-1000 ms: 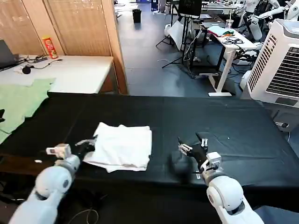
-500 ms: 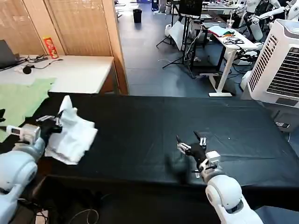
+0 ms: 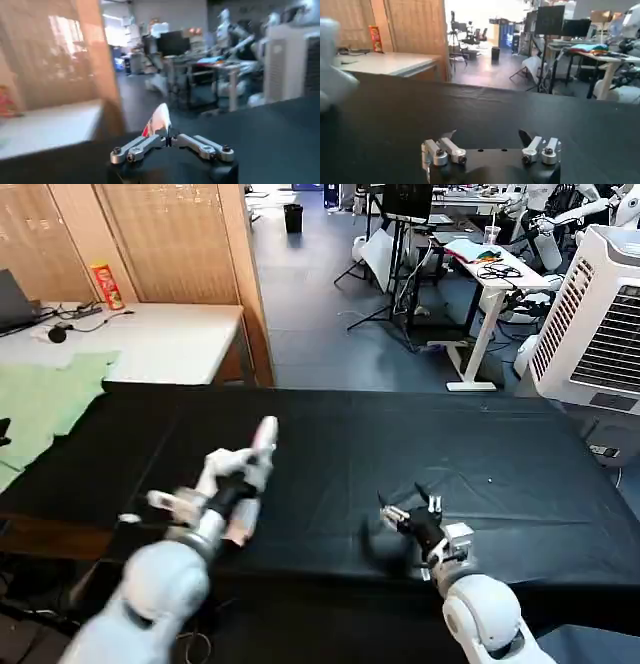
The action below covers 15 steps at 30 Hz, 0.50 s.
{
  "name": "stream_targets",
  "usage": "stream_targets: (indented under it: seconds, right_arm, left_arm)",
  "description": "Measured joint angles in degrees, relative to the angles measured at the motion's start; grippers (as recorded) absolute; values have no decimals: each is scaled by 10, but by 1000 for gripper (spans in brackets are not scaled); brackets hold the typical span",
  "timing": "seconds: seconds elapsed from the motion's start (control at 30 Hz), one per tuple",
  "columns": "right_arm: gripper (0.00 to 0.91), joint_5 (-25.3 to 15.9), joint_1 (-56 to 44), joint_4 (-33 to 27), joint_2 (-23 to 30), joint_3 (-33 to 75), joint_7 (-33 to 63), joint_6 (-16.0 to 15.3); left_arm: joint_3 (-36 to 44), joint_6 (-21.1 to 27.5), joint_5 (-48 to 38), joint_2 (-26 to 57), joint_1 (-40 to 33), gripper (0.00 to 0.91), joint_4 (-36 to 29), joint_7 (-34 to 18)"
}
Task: Fold and organize the clothes.
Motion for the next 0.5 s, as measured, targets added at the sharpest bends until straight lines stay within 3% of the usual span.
stream_targets:
  seconds: [0.27, 0.5]
  right_arm:
    - [878, 87, 18, -3, -6, -32, 6, -40]
    - [878, 143, 55, -35, 15, -72, 22, -63]
  left_arm:
    - [43, -37, 14, -36, 5, 878, 11, 54]
    - [22, -54, 20, -28, 17, 878, 8, 52]
